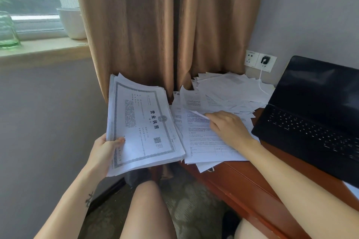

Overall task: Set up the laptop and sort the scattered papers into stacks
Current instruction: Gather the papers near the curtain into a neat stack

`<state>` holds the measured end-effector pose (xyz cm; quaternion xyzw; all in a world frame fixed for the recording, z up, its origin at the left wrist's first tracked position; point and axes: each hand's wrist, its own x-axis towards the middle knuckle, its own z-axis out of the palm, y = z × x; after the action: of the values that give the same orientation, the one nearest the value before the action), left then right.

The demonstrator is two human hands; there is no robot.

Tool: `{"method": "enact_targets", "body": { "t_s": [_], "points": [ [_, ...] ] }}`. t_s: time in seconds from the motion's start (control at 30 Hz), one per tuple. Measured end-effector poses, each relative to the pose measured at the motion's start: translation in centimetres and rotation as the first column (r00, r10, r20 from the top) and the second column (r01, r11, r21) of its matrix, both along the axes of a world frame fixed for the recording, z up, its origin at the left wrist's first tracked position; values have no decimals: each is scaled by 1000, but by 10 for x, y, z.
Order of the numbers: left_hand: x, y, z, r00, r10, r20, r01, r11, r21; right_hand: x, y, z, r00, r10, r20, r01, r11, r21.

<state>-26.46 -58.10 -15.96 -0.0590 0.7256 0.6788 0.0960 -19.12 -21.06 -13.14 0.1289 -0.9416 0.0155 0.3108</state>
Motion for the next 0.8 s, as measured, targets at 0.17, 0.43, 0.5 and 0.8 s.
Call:
{"method": "enact_targets", "body": {
  "t_s": [0.17, 0.43, 0.5, 0.8],
  "points": [
    [4, 3, 1, 1000, -19, -4, 19, 1000, 4, 37, 8, -13, 992, 43, 123, -45, 999, 10],
    [6, 1, -2, 1000, -11, 2, 11, 1000, 3, 67, -4, -26, 889, -35, 457, 93, 990, -106],
    [6, -1, -2, 1000, -10, -3, 10, 1000, 2, 70, -8, -23, 850, -50, 525, 127, 986, -112],
    [9, -1, -4, 1000, -1, -8, 1, 1000, 3, 69, -5, -16, 929, -32, 368, 20, 999, 35]
  ]
}}
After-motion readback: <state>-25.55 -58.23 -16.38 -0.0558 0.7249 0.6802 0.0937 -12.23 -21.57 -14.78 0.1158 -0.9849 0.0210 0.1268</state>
